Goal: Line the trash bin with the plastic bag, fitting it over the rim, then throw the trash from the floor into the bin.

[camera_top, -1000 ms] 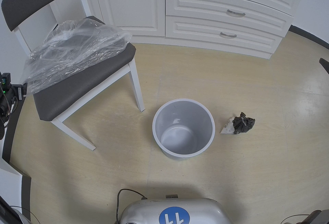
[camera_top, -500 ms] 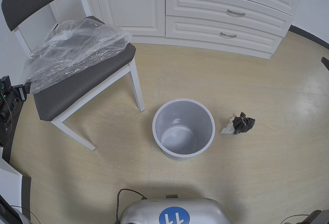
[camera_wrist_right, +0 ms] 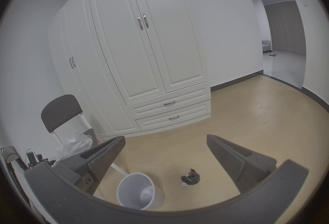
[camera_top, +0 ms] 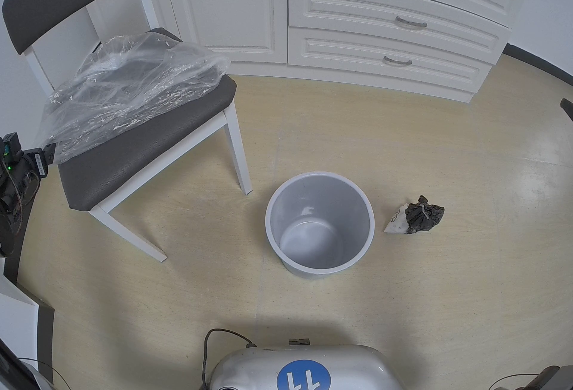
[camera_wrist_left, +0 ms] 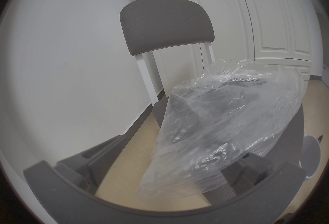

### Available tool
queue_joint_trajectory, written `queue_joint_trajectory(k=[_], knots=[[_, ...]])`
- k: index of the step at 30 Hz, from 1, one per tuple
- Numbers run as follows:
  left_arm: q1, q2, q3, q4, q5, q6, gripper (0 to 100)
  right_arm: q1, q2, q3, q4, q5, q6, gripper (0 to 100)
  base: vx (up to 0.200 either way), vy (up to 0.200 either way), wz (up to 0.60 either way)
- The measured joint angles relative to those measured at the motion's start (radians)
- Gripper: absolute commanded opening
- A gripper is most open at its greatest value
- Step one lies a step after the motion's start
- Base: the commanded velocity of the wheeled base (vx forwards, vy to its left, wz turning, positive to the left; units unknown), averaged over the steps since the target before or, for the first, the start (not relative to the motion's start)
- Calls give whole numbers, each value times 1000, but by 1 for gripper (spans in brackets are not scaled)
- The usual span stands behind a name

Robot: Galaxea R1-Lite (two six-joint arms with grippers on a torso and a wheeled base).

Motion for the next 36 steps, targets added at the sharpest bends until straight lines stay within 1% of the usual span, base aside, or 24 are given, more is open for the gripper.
queue_joint_trajectory(k=[14,21,24,26,28,30,33,36], knots=[[0,-29,34,0,-26,5,0,0,0,2,2,-3,-3,100,0,0,0],[-22,-112,92,0,-109,-1,0,24,3,-1,2,-27,-26,100,0,0,0],[-53,-152,116,1,-129,-21,0,67,8,-2,-2,-92,-42,100,0,0,0],[-87,-176,127,1,-137,-47,0,118,17,-3,-15,-170,-51,100,0,0,0],[-131,-197,133,1,-141,-78,0,190,34,-3,-48,-266,-63,100,0,0,0],[-181,-211,134,2,-145,-105,0,267,60,-1,-93,-347,-83,100,0,0,0],[-277,-233,131,1,-147,-136,0,367,119,11,-193,-420,-112,100,0,0,0],[-369,-258,129,1,-144,-154,0,427,190,37,-308,-458,-144,100,0,0,0]])
